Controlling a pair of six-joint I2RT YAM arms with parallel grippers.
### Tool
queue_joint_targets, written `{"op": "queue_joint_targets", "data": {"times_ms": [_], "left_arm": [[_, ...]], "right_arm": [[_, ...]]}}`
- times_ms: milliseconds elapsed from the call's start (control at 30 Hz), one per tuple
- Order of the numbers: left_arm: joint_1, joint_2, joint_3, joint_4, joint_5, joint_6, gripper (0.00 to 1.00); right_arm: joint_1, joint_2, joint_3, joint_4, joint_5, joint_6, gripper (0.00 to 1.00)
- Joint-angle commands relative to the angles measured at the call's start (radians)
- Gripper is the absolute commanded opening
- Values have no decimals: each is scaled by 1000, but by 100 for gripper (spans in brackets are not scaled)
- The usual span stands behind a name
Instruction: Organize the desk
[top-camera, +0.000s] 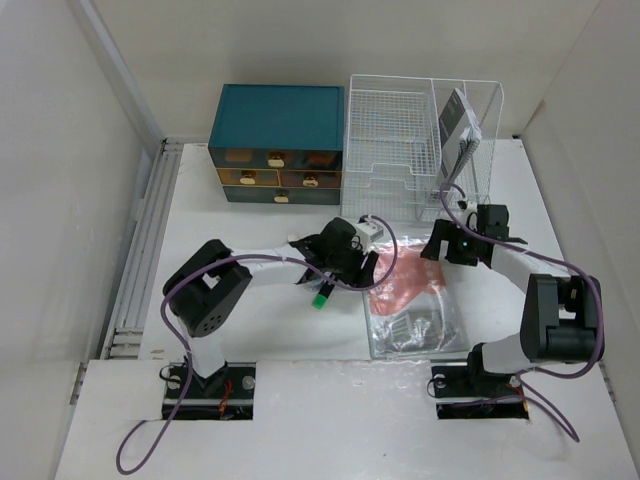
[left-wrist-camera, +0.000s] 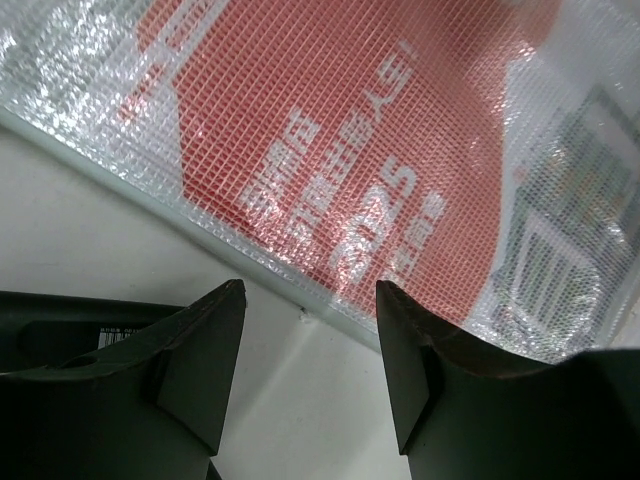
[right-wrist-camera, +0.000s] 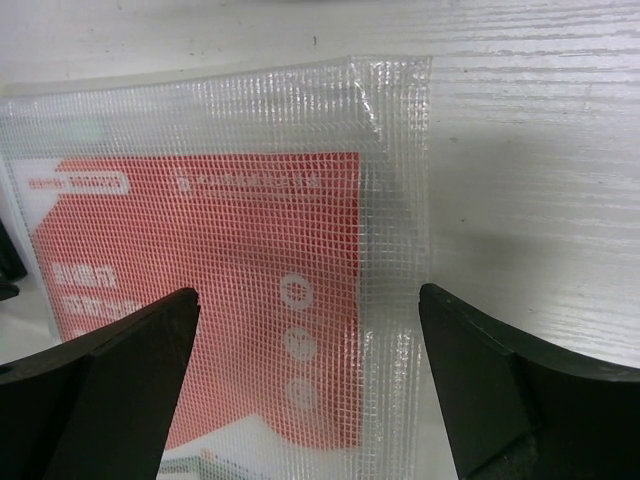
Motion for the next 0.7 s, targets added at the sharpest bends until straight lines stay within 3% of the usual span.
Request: {"op": "queue_joint_targets", "data": {"times_ms": [0,233,667], "left_arm": [[-2,19,48,-2,-11,-10,52],[-2,30,48,-2,-11,-10,52],[-2,70,79,-11,27,-19,52]], "right_arm": [[-10,9,37,0,-4,12,96],[-30,13,37,-10,6,12,96],[-30,76,37,-20,-118,-19,86]]}}
